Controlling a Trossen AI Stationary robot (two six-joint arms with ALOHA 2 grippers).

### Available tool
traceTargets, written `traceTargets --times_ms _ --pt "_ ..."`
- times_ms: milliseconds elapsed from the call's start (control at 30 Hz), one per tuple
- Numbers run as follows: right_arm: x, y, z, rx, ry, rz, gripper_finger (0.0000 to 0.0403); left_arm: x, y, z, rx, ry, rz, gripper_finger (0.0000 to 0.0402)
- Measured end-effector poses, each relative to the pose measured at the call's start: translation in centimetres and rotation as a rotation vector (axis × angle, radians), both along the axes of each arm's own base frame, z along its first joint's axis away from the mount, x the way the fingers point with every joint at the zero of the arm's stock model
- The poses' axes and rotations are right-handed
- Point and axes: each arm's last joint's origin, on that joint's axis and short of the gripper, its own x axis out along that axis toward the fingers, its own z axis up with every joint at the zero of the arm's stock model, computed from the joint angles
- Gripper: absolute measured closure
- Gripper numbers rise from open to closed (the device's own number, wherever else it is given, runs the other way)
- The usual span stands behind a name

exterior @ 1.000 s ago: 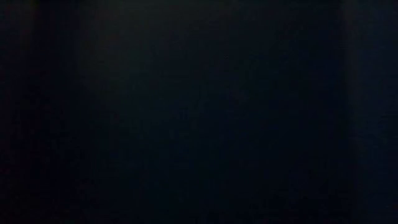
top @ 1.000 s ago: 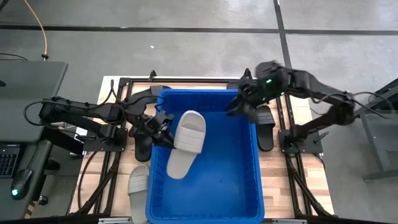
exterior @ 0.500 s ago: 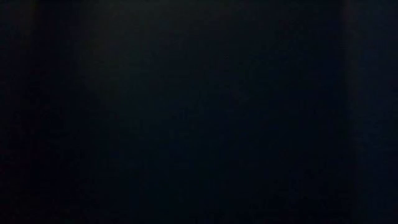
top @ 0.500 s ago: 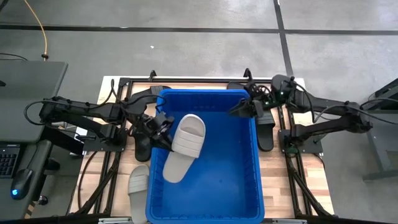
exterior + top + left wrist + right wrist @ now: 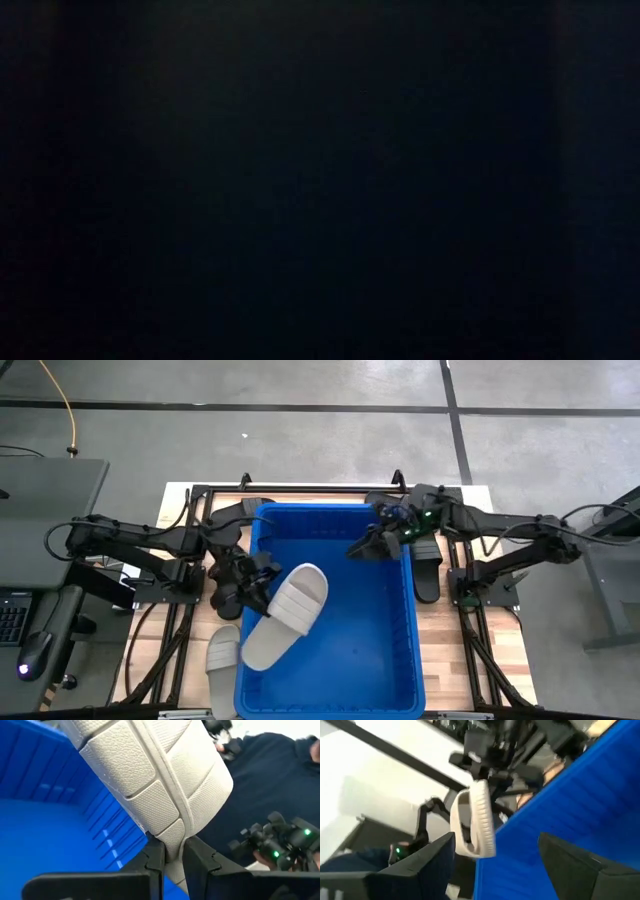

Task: Pick and place slides into bin
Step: Put the right gray slipper into the blue bin

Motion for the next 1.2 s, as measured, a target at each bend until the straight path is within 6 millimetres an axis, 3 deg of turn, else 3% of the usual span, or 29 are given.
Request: traceTargets --times_ms 233,533,1200 --pt "2.5 1.3 0.6 -0.032 -0.016 0.070 0.0130 0.7 0.0 -0.6 -0.019 0.042 0.005 0.0371" --pt "4.5 1.5 -1.2 -0.057 0.053 0.063 0.0130 0.7 0.0 -0.2 -0.025 -0.003 -0.001 0.0371" --pt "5.9 4.7 -1.7 -0.028 0.013 0.062 0.0141 1.9 0.1 -1.2 -0.031 0.037 -0.006 0.0372"
